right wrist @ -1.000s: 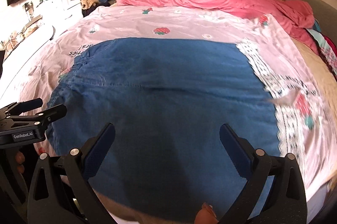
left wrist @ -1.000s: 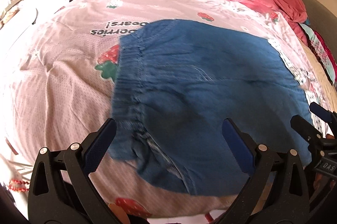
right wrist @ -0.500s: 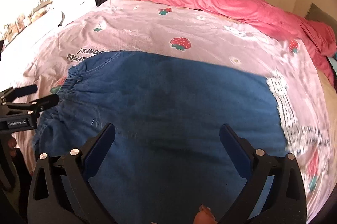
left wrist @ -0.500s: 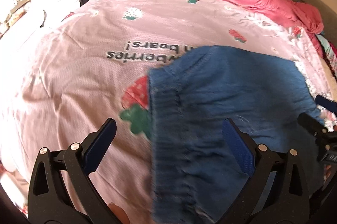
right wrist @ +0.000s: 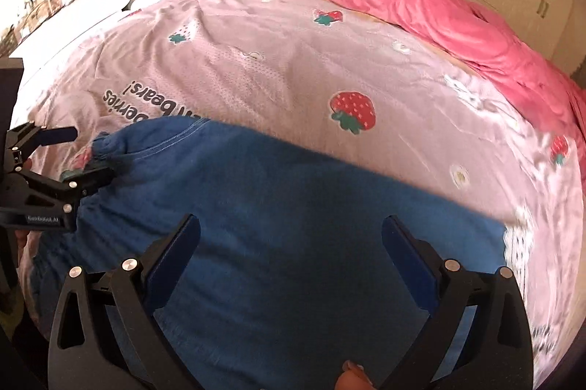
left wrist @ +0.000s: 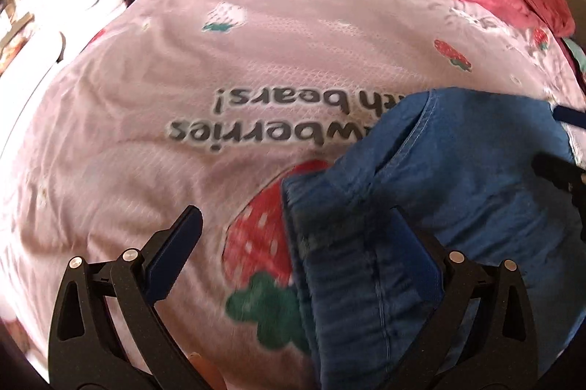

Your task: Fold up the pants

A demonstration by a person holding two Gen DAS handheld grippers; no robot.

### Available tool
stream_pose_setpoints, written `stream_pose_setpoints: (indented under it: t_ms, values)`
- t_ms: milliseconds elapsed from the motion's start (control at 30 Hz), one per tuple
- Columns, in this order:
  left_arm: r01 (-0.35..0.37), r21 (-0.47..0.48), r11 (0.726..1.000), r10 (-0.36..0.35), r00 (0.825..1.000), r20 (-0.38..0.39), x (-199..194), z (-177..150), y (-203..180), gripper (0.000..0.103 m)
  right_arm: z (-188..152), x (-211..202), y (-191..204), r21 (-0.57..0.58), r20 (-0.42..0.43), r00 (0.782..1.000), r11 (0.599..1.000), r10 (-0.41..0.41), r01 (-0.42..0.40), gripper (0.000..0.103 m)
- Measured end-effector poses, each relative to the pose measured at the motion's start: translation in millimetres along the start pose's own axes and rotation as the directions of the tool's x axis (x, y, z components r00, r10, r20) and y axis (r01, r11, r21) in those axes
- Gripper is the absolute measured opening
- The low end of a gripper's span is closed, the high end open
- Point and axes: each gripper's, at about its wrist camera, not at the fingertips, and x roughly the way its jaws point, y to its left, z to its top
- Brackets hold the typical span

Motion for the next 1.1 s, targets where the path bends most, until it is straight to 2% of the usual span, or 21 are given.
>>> stream_pose_setpoints:
  t_ms: [167,233,267,300,333,400,433,600,700,833,967,1033,1100]
  values:
    - [-0.038,0.051,0.998,0.034,0.997,0.063,2,7,-4,0.094,17,20,-1,-0.091,-0.002,1.000,0.996,-0.014,0.014,0.099]
    - [-0.047,0.063,0.997,0.042,0.997,0.066,5,10,-5,0.093,22,30,-3,-0.112,-0.012,1.000,0.994,-0.013,0.012,0.099]
    - [-0.038,0.076,0.996,0.033,0.998,0.058,9,11,-6,0.086,25,34,-4,-0.113,-0.017,1.000,0.993,-0.016,0.014,0.099]
    - [-0.023,0.080,0.997,0.018,0.998,0.055,12,13,-7,0.075,27,39,-6,-0.112,-0.026,1.000,0.994,-0.018,0.015,0.099]
    - [0.000,0.084,0.996,-0.004,0.999,0.052,14,13,-7,0.070,29,43,-8,-0.112,-0.034,0.999,0.994,-0.016,0.012,0.099]
    - [0.067,0.095,0.993,-0.070,0.997,0.032,18,12,-9,0.044,32,50,-11,-0.111,-0.050,0.999,0.994,-0.013,0.007,0.099]
    - [0.093,0.098,0.991,-0.097,0.995,0.028,18,11,-10,0.040,33,52,-11,-0.113,-0.054,0.998,0.994,-0.011,0.005,0.099]
    - [0.100,0.118,0.988,-0.109,0.991,0.072,6,9,-11,0.031,35,60,-12,-0.144,-0.070,0.997,0.990,-0.016,0.005,0.099]
    - [0.100,0.131,0.986,-0.116,0.987,0.114,-7,6,-12,0.030,39,61,-10,-0.187,-0.062,0.998,0.982,-0.017,0.005,0.099]
    - [0.114,0.142,0.983,-0.138,0.975,0.173,-26,4,-13,0.030,42,64,-1,-0.292,-0.066,0.998,0.956,-0.019,-0.001,0.099]
    - [0.136,0.142,0.980,-0.163,0.966,0.199,-37,2,-13,0.029,42,67,12,-0.389,-0.050,0.999,0.921,-0.021,0.000,0.098]
    - [0.128,0.147,0.981,-0.157,0.966,0.207,-40,1,-16,0.029,40,70,18,-0.405,-0.049,0.999,0.914,-0.002,-0.019,0.087]
    - [0.125,0.155,0.980,-0.156,0.966,0.208,-40,0,-19,0.029,36,73,21,-0.386,-0.076,0.996,0.919,0.051,-0.077,0.054]
